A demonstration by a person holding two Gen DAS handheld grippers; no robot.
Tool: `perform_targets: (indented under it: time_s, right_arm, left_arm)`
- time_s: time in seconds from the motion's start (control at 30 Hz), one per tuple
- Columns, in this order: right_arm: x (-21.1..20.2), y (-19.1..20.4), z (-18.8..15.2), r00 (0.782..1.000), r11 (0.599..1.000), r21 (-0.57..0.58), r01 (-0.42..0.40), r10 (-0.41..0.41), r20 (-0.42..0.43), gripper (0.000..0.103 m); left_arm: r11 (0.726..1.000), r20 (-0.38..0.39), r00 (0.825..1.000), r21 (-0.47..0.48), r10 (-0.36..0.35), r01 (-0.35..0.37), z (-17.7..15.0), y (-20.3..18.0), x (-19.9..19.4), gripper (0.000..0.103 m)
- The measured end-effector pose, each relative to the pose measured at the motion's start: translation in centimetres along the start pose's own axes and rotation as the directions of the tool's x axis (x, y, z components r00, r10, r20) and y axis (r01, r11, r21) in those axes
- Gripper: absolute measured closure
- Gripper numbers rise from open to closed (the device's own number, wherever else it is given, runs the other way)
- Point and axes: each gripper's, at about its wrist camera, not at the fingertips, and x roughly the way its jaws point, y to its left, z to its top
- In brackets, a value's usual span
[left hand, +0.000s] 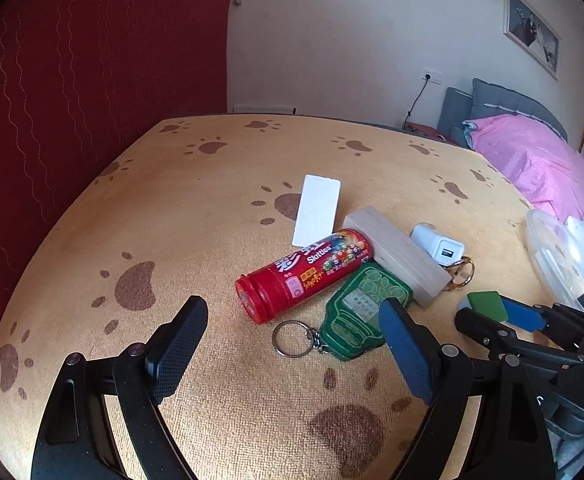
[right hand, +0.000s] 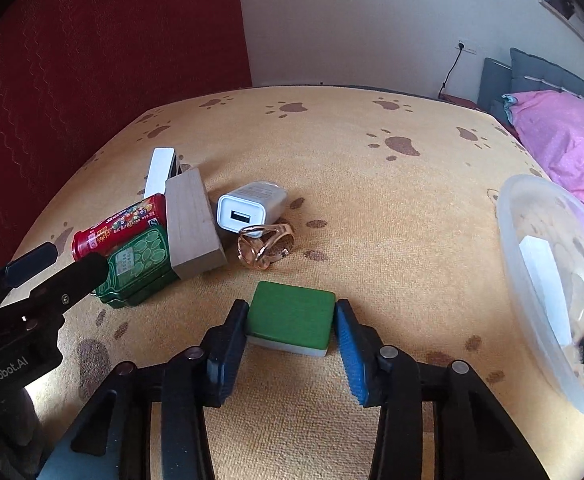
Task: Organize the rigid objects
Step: 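Grasp the mahjong tile with the right gripper while the left grasps the green keychain card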
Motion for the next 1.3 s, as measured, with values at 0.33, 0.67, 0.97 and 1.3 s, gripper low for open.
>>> perform_targets:
  time_s: [0.33, 0.67, 0.97, 1.3]
  right_arm:
    - [-0.6, -1.4, -0.7, 1.0, 0.999, 0.029, -0.021, 0.02, 0.022, 0.058]
    - [-0.7, -1.9, -0.9, 0.998, 0.997, 0.052, -0.052, 0.05, 0.032, 0.058]
    - [-0.6, -2.0, -0.9, 0.998, 0.997, 0.055, -0.057, 0.055, 0.033, 0.058]
    - [-0.6, -2.0, -0.9, 0.997, 0.996, 0.061, -0.066, 0.064, 0.04, 0.059]
  left_arm:
    - [0.995, -0.036, 0.999, 0.093, -0.031, 0.034, 0.0, -2.6, 0.4, 0.032]
    - [0.988, -0.136, 0.987, 0.119, -0.084, 0.1, 0.3, -3.7, 3.0, 0.049]
    - [0.986, -0.141, 0.987, 0.139, -0.078, 0.098, 0.3, -4.4, 3.5, 0.052]
    - [0.989, -0.13, 0.985, 0.077, -0.112, 0.123, -0.8, -3.8, 1.4, 0.055]
